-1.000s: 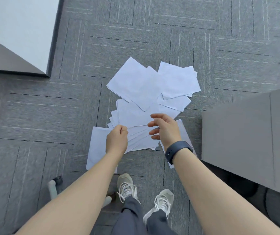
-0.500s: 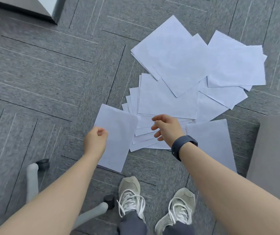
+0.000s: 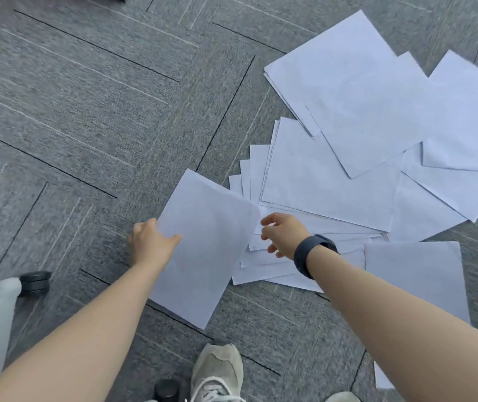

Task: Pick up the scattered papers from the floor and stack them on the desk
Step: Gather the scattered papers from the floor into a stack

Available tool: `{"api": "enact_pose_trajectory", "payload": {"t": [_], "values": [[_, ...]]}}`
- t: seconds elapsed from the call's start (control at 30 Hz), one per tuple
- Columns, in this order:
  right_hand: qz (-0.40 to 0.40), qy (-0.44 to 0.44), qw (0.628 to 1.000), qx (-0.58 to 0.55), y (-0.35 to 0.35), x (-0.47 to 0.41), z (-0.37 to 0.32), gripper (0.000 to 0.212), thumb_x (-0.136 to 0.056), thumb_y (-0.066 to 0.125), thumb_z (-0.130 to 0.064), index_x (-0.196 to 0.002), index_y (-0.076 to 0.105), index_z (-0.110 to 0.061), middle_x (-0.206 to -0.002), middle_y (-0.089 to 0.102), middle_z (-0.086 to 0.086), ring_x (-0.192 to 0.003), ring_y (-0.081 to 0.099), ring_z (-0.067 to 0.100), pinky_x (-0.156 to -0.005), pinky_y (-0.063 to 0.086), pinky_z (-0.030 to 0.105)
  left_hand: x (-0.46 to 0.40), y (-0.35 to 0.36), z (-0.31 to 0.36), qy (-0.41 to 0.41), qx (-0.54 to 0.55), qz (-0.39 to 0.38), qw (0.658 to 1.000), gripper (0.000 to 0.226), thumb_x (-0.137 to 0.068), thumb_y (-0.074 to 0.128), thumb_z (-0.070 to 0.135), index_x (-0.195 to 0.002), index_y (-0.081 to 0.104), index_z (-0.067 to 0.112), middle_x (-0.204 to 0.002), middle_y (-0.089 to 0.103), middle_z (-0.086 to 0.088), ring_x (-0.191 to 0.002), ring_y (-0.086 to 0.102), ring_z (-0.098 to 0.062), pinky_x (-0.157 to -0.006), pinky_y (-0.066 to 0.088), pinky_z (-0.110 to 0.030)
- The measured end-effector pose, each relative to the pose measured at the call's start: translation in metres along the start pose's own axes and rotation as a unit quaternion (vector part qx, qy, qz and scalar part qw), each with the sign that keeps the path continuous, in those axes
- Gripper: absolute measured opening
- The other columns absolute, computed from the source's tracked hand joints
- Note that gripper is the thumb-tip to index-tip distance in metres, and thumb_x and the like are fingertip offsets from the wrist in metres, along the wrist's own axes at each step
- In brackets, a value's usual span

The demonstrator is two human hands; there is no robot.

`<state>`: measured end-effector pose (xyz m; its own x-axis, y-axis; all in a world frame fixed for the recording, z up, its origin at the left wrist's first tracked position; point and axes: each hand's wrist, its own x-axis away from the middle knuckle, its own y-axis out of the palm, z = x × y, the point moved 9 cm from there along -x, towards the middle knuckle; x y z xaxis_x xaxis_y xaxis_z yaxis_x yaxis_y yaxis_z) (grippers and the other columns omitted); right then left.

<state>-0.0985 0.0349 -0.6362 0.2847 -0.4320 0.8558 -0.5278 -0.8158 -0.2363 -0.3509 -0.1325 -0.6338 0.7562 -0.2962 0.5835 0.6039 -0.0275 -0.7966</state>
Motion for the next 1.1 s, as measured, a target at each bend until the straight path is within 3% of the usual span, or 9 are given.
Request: {"api": "enact_pose_trajectory", "payload": {"t": [0.1, 0.2, 0.4, 0.57, 0.67, 0.77, 0.87, 0.97, 1.1], "values": [[0.042, -0.055, 0.992, 0.11, -0.016, -0.02, -0.016, 0.029, -0.088, 0.047, -0.017, -0.113, 0.059, -0.024, -0.093, 0.063, 0.0, -0.079, 0.067, 0.026, -0.064, 0.053, 0.03, -0.016, 0.004, 0.0, -0.008, -0.009, 0.015, 1.0, 0.071, -0.07, 0.078, 0.041, -0.128, 0.052, 0.009, -0.13, 0.046, -0.019, -0.122, 0.046, -0.038, -0.098, 0.041, -0.045], [0.073, -0.085, 0.978, 0.175, -0.032, -0.035, -0.028, 0.031, -0.088, 0.045, -0.019, -0.114, 0.059, -0.026, -0.095, 0.062, -0.003, -0.074, 0.06, 0.02, -0.058, 0.046, 0.025, -0.028, 0.002, 0.0, -0.02, -0.006, 0.039, 0.999, 0.073, -0.063, 0.083, 0.045, -0.12, 0.054, 0.009, -0.128, 0.049, -0.019, -0.123, 0.044, -0.038, -0.099, 0.042, -0.05], [0.107, -0.113, 0.956, 0.25, -0.048, -0.053, -0.037, 0.032, -0.088, 0.045, -0.021, -0.117, 0.056, -0.028, -0.104, 0.063, -0.004, -0.087, 0.062, 0.022, -0.075, 0.053, 0.033, -0.039, 0.002, 0.005, 0.015, -0.014, 0.06, 0.998, 0.068, -0.059, 0.085, 0.044, -0.109, 0.053, 0.012, -0.121, 0.059, -0.016, -0.117, 0.049, -0.038, -0.091, 0.042, -0.043], [0.163, -0.176, 0.871, 0.429, -0.047, -0.051, -0.049, 0.041, -0.087, 0.052, -0.023, -0.127, 0.045, -0.025, -0.124, 0.047, 0.004, -0.113, 0.046, 0.026, -0.068, 0.043, 0.033, -0.046, 0.004, 0.008, 0.032, -0.059, 0.037, 0.997, 0.054, -0.062, 0.08, 0.052, -0.095, 0.06, 0.016, -0.113, 0.061, -0.014, -0.113, 0.052, -0.037, -0.089, 0.044, -0.045], [0.179, -0.176, 0.825, 0.506, -0.042, -0.05, -0.048, 0.047, -0.08, 0.058, -0.024, -0.123, 0.041, -0.022, -0.121, 0.04, 0.007, -0.109, 0.042, 0.029, -0.061, 0.039, 0.033, -0.046, 0.008, 0.009, 0.034, -0.058, 0.019, 0.998, 0.05, -0.064, 0.078, 0.055, -0.086, 0.06, 0.014, -0.107, 0.06, -0.016, -0.105, 0.056, -0.038, -0.084, 0.045, -0.044], [0.183, -0.157, 0.803, 0.546, -0.035, -0.052, -0.043, 0.056, -0.076, 0.059, -0.022, -0.127, 0.034, -0.022, -0.125, 0.035, 0.009, -0.106, 0.041, 0.031, -0.058, 0.037, 0.033, -0.046, 0.007, 0.007, 0.031, 0.01, 0.016, 0.999, 0.037, -0.071, 0.076, 0.042, -0.081, 0.063, 0.009, -0.092, 0.063, -0.014, -0.087, 0.061, -0.034, -0.067, 0.042, -0.035], [0.202, -0.137, 0.797, 0.553, -0.03, -0.054, -0.042, 0.063, -0.077, 0.056, -0.017, -0.134, 0.028, -0.019, -0.135, 0.031, 0.013, -0.11, 0.042, 0.036, -0.059, 0.042, 0.034, -0.047, 0.006, 0.001, 0.018, 0.132, 0.012, 0.991, 0.029, -0.08, 0.071, 0.023, -0.066, 0.051, 0.007, -0.066, 0.054, -0.009, -0.064, 0.05, -0.026, -0.054, 0.031, -0.032], [0.222, -0.132, 0.785, 0.563, -0.026, -0.057, -0.043, 0.064, -0.084, 0.048, -0.011, -0.142, 0.022, -0.013, -0.145, 0.026, 0.02, -0.115, 0.043, 0.041, -0.07, 0.05, 0.039, -0.051, 0.009, -0.01, 0.0, 0.242, -0.013, 0.97, 0.033, -0.079, 0.071, 0.021, -0.062, 0.046, 0.006, -0.062, 0.049, -0.007, -0.061, 0.042, -0.021, -0.056, 0.03, -0.031], [0.251, -0.151, 0.758, 0.583, -0.029, -0.059, -0.044, 0.058, -0.086, 0.042, -0.007, -0.141, 0.025, -0.011, -0.143, 0.031, 0.023, -0.11, 0.047, 0.038, -0.067, 0.048, 0.038, -0.053, 0.013, -0.023, -0.034, 0.364, -0.041, 0.93, 0.033, -0.072, 0.07, 0.031, -0.086, 0.06, 0.002, -0.08, 0.058, -0.012, -0.071, 0.052, -0.021, -0.067, 0.042, -0.034]]}}
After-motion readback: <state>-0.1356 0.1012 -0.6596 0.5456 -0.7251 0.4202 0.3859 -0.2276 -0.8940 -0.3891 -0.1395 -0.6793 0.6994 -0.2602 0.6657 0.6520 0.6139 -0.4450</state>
